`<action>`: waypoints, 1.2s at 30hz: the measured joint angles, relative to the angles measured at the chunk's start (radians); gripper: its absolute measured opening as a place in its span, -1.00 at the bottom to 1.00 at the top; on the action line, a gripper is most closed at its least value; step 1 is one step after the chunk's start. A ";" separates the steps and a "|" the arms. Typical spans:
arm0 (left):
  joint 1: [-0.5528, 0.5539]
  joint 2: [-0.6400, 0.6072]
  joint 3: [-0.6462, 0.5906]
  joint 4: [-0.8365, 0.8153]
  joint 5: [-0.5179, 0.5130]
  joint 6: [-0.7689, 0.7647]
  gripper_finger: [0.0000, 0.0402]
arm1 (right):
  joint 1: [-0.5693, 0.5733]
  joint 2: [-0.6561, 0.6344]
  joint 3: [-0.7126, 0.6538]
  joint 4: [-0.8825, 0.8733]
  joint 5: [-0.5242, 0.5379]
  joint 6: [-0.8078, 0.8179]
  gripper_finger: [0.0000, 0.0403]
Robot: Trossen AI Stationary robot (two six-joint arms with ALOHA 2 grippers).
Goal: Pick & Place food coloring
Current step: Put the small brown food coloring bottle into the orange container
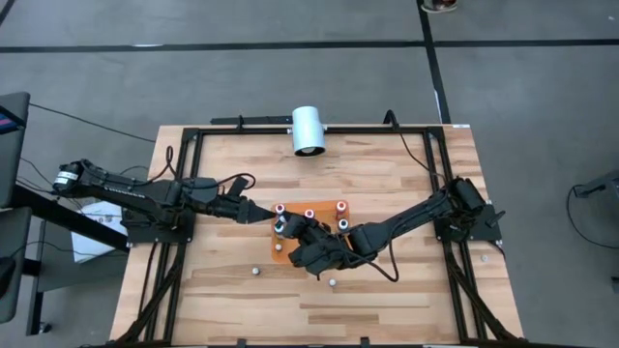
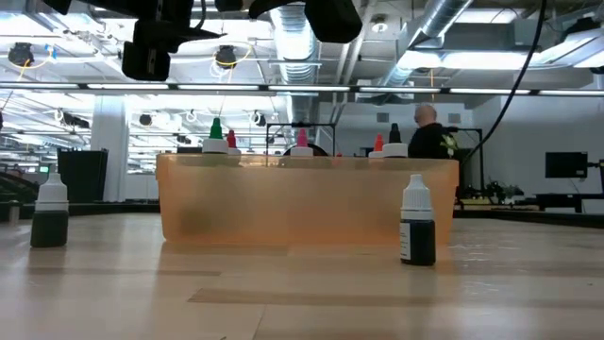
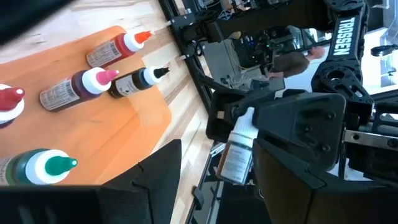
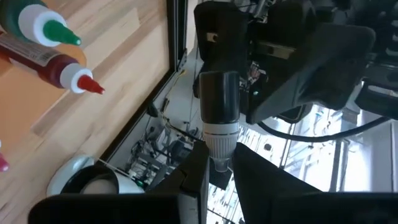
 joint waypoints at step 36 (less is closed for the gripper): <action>-0.044 0.107 0.001 0.102 0.058 -0.045 -0.06 | -0.015 0.000 0.000 0.017 -0.104 0.002 -0.72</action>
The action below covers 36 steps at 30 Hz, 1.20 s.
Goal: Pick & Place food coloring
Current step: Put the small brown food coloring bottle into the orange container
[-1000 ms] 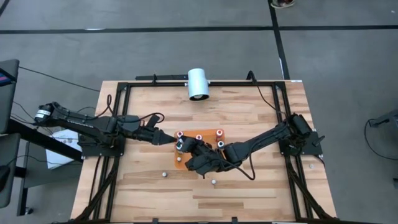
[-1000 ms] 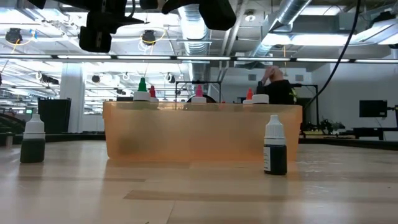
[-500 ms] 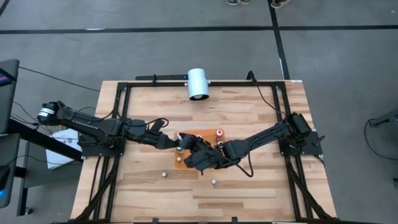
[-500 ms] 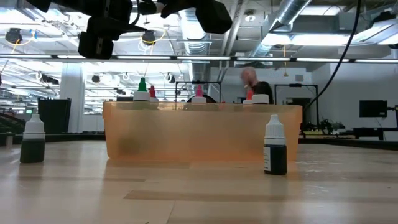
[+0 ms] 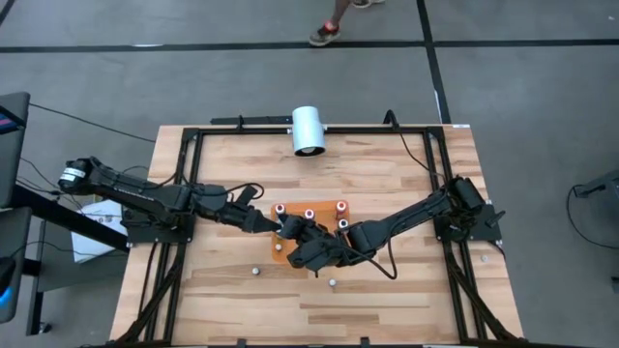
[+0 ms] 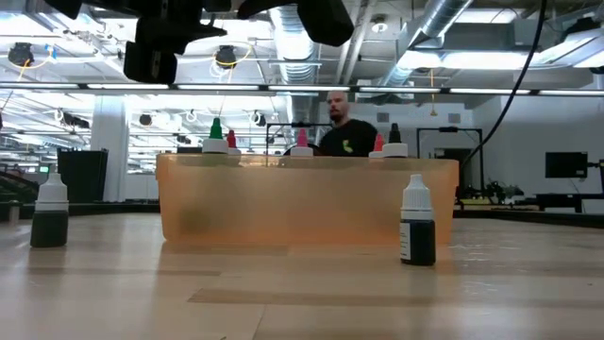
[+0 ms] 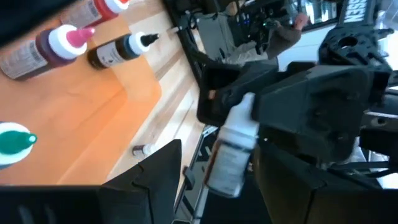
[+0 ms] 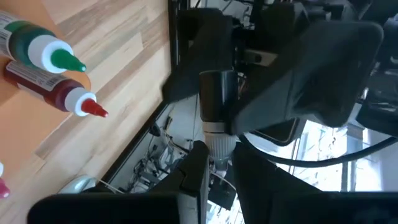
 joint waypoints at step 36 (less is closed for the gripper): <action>0.000 0.035 0.003 0.010 0.070 -0.006 -0.06 | 0.004 0.000 0.000 0.000 -0.066 0.003 -0.72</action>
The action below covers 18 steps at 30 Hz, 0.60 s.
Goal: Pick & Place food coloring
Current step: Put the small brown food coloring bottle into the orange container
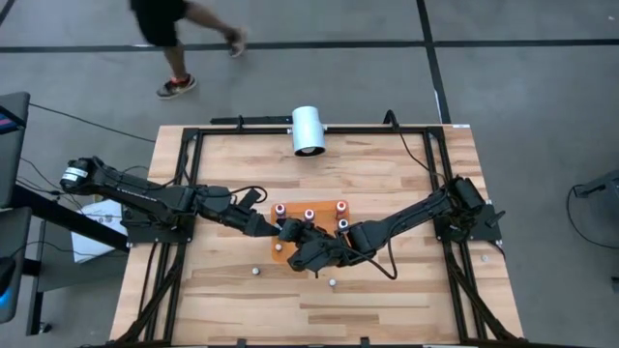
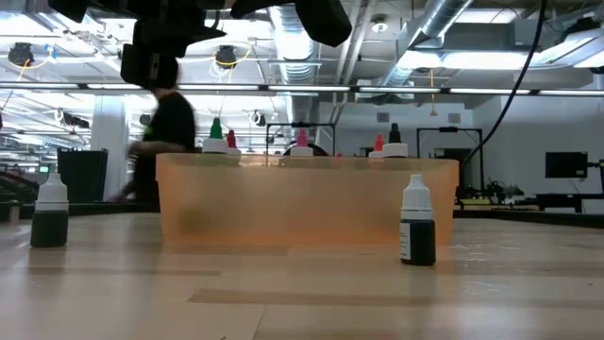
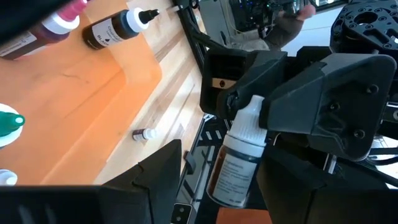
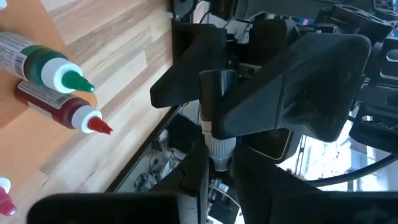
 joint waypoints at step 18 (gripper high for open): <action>0.000 0.000 0.001 0.000 0.003 0.000 -0.06 | -0.002 0.000 0.000 0.000 -0.018 0.001 -0.72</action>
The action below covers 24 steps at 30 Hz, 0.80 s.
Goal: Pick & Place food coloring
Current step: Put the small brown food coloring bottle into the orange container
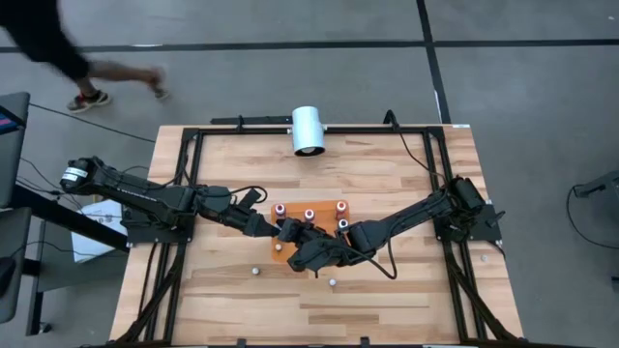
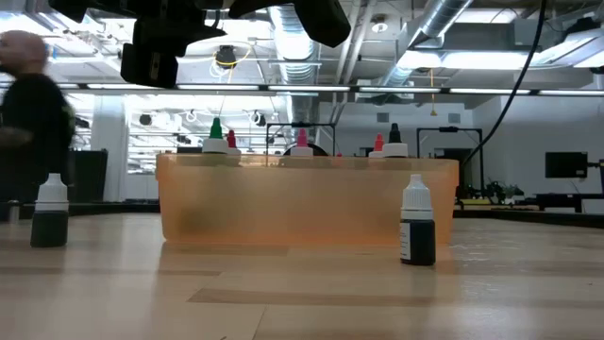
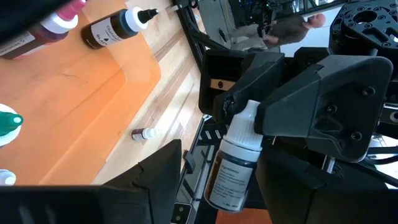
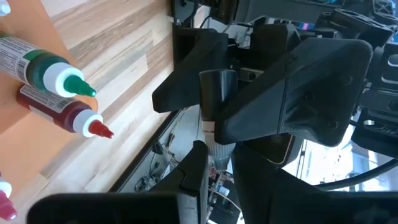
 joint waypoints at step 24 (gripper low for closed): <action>0.000 -0.002 0.002 0.002 0.005 0.013 -0.62 | 0.000 0.002 0.000 -0.004 0.005 0.023 -0.72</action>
